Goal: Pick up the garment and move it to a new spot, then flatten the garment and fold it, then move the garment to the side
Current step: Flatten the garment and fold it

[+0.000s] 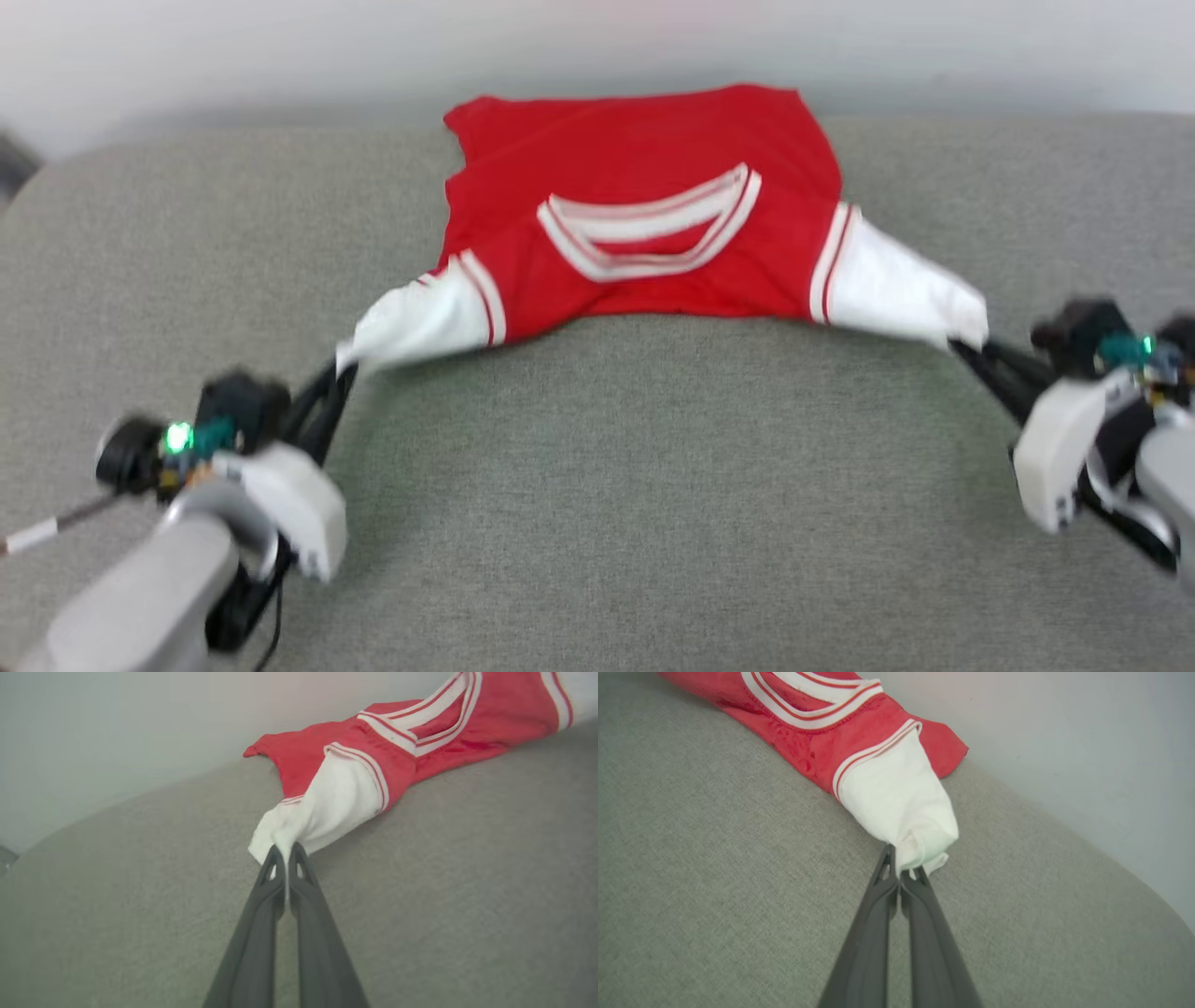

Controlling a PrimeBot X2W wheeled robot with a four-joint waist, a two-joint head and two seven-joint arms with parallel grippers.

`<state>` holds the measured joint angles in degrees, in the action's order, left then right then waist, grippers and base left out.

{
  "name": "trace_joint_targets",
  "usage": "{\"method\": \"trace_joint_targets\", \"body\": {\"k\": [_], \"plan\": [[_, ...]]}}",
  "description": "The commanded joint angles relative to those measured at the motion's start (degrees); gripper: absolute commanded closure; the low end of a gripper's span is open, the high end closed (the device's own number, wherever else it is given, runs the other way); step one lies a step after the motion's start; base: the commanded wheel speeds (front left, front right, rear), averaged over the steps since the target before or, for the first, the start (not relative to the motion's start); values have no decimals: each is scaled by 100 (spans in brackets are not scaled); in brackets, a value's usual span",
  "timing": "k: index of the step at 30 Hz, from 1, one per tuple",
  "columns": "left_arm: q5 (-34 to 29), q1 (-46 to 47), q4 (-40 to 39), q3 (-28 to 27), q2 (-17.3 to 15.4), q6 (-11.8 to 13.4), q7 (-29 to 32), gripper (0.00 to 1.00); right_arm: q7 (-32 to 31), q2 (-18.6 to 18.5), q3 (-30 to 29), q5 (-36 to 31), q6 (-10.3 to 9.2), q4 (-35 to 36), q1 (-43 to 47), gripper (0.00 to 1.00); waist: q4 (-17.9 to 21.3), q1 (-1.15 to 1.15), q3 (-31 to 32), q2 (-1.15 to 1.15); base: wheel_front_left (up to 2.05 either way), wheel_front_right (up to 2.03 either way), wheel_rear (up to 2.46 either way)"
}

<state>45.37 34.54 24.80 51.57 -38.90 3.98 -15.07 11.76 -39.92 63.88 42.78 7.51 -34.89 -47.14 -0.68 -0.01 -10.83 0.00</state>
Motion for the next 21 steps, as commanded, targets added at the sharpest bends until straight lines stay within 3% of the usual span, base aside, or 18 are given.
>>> {"method": "trace_joint_targets", "body": {"k": [1,4,13,21], "plan": [[26,-212,-51,-6,-63,51,-13,100,-2,-58,-39,51,-4,40,228,100,48,1,206,0,0,0,0],[58,-847,-149,13,-299,171,-13,100,-3,-235,-207,162,-4,86,804,100,90,1,409,0,0,0,0],[449,-2243,-241,66,-455,310,-14,100,-209,-644,-658,384,-5,325,2670,100,138,1,913,0,0,0,0],[620,-3007,-513,-6,-523,481,-14,100,-392,-612,-1304,430,-5,618,3960,100,115,1,1134,0,0,0,0]]}}
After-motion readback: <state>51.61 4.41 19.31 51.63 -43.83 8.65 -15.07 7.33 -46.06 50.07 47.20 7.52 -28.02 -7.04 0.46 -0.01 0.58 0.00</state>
